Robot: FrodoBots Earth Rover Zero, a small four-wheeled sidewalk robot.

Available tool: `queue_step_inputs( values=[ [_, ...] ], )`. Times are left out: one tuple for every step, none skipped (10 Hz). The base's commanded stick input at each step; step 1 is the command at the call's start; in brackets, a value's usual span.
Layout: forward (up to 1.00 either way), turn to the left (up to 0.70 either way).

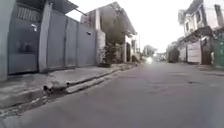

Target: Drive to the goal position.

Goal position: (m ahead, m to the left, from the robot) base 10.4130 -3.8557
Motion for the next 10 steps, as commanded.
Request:
queue_step_inputs(
  values=[
    [1.0,-0.28],
    [1.0,-0.3],
    [1.0,-0.22],
    [1.0,-0.14],
    [1.0,-0.05],
    [1.0,0.03],
    [1.0,0.1],
    [1.0,0.03],
    [1.0,-0.06],
    [1.0,-0.16]
  ],
)
